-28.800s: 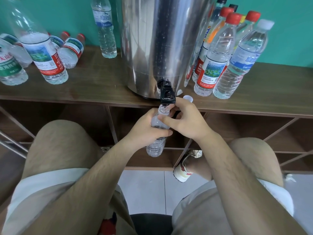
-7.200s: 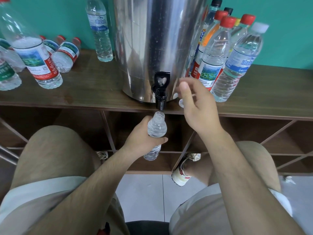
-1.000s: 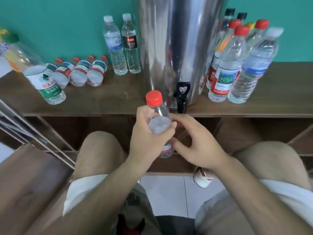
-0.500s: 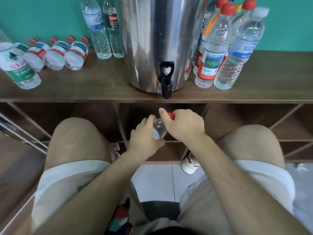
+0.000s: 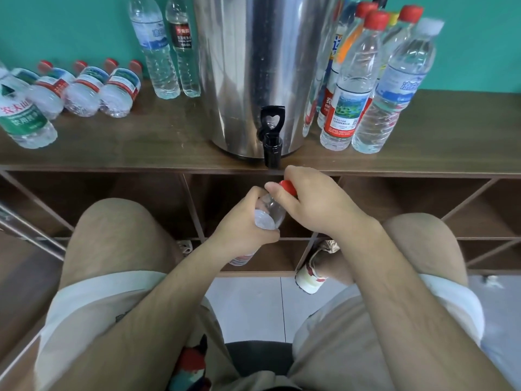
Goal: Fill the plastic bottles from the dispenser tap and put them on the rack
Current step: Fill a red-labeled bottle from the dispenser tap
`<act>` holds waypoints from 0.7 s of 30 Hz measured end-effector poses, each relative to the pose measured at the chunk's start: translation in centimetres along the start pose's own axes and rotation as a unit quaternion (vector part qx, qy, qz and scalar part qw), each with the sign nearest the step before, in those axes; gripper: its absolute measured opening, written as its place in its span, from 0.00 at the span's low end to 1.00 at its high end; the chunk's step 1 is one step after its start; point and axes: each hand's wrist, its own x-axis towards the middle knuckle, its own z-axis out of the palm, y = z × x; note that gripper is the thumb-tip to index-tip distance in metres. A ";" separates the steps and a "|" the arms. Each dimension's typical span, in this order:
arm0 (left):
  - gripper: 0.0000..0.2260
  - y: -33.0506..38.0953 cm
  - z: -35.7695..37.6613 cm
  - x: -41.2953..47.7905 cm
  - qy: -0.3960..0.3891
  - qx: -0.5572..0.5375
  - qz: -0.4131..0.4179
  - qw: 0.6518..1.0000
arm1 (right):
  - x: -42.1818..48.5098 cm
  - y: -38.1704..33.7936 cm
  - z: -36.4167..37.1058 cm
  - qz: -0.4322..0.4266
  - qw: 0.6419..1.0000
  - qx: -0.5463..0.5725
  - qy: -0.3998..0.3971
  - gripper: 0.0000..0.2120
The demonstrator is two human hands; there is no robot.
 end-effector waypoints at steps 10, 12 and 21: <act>0.27 -0.9 0.0 0.9 -0.008 -0.037 -0.015 0.999 | 0.2 -0.6 -1.9 -0.012 0.992 0.113 -0.050 0.10; 0.27 -1.1 0.0 1.1 -0.008 -0.048 -0.022 0.999 | 0.1 0.0 -2.2 -0.005 0.988 0.149 -0.039 0.13; 0.26 -1.1 0.9 2.5 0.044 -0.089 -0.017 0.995 | 1.6 5.3 -1.9 0.168 0.948 0.220 0.155 0.11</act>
